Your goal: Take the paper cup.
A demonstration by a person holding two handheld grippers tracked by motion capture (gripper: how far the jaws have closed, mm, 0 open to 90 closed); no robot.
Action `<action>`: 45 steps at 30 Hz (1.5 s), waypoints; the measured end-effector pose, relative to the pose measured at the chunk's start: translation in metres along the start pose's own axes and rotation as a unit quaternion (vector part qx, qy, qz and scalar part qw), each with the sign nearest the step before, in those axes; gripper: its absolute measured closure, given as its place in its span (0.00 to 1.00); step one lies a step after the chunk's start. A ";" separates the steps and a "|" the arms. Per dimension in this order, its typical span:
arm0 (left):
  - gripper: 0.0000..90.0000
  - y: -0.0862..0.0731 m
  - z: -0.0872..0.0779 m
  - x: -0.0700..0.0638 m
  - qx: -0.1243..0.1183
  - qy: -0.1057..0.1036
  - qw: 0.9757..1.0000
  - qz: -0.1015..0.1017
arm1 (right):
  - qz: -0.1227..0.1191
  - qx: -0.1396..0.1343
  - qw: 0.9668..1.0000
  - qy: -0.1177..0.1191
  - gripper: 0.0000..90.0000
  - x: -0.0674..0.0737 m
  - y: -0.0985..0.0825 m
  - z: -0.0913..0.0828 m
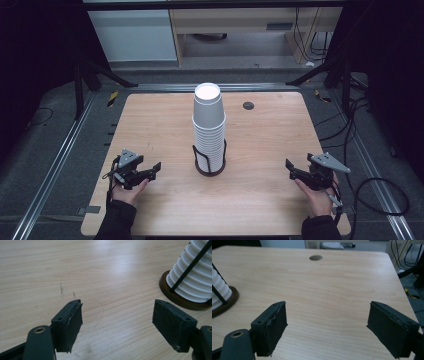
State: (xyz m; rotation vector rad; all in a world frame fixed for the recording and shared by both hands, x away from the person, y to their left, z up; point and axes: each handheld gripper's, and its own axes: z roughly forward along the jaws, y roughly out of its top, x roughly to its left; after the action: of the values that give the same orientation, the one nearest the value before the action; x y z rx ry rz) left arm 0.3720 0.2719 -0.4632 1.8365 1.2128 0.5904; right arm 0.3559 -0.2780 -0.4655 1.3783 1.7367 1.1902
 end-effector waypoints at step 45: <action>0.24 0.001 -0.002 0.006 0.006 0.000 1.000 -0.008 | -0.078 -0.144 0.975 0.149 0.12 0.110 0.199 -0.037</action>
State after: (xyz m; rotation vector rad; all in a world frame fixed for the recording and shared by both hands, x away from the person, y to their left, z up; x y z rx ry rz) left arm 0.3736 0.2782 -0.4612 1.8348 1.2324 0.5762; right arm 0.3752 -0.1724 -0.2617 0.9119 1.7477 1.5493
